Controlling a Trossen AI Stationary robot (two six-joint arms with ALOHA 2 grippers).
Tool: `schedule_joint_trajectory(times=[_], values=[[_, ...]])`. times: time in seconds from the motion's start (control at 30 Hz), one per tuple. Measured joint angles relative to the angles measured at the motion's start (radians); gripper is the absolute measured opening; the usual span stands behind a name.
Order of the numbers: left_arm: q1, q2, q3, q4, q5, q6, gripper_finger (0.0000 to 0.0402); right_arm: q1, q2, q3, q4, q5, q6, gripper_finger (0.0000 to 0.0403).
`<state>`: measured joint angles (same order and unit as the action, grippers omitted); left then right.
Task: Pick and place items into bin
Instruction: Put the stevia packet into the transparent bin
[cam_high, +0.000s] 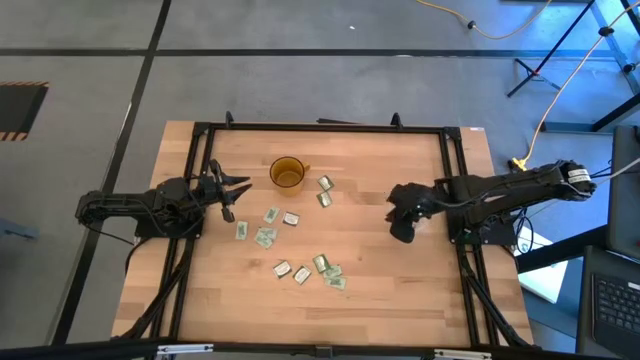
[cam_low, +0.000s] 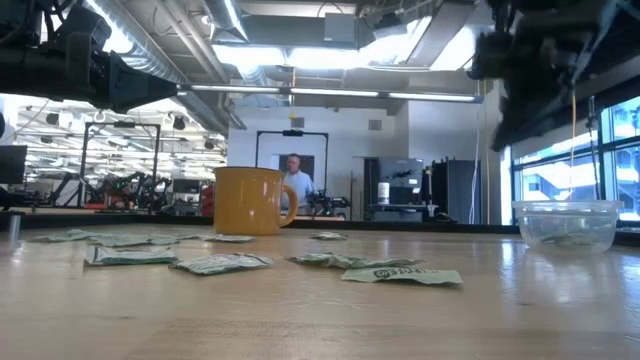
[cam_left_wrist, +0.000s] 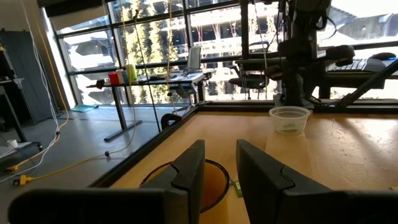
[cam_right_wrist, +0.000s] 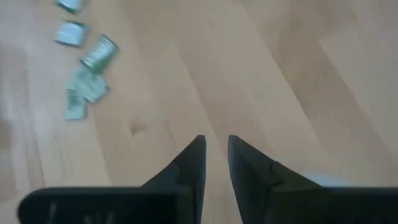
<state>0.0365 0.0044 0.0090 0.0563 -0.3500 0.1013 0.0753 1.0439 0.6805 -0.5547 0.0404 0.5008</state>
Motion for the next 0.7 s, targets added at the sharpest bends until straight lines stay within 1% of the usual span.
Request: schedule_joint_trajectory(times=[0.1, 0.2, 0.33, 0.4, 0.5, 0.6, 0.7], values=[[0.0, 0.0, 0.0, 0.0, 0.001, 0.0, 0.0086, 0.0, 0.0, 0.004, 0.056, 0.0, -0.065, 0.0071], [0.0, 0.0, 0.0, 0.0, 0.002, 0.0, 0.0086, 0.0, 0.0, 0.004, 0.075, 0.001, -0.121, 0.0071], [0.0, 0.001, 0.0, 0.033, -0.003, 0.0, 0.0086, 0.009, -0.003, 0.001, 0.105, 0.003, -0.271, 0.0071], [0.0, 0.0, 0.0, 0.066, -0.003, 0.0, 0.0086, 0.011, -0.027, -0.01, 0.144, 0.001, -0.327, 0.0071], [0.0, 0.0, 0.0, 0.074, 0.015, 0.008, 0.0086, 0.011, -0.083, -0.032, 0.208, -0.001, -0.367, 0.0071], [0.0, 0.0, 0.0, 0.065, 0.064, 0.046, 0.0086, 0.011, -0.15, -0.066, 0.237, -0.001, -0.378, 0.0071], [0.0, 0.01, 0.0, 0.064, 0.153, 0.051, 0.0086, 0.011, -0.2, -0.098, 0.279, -0.001, -0.379, 0.0071]])
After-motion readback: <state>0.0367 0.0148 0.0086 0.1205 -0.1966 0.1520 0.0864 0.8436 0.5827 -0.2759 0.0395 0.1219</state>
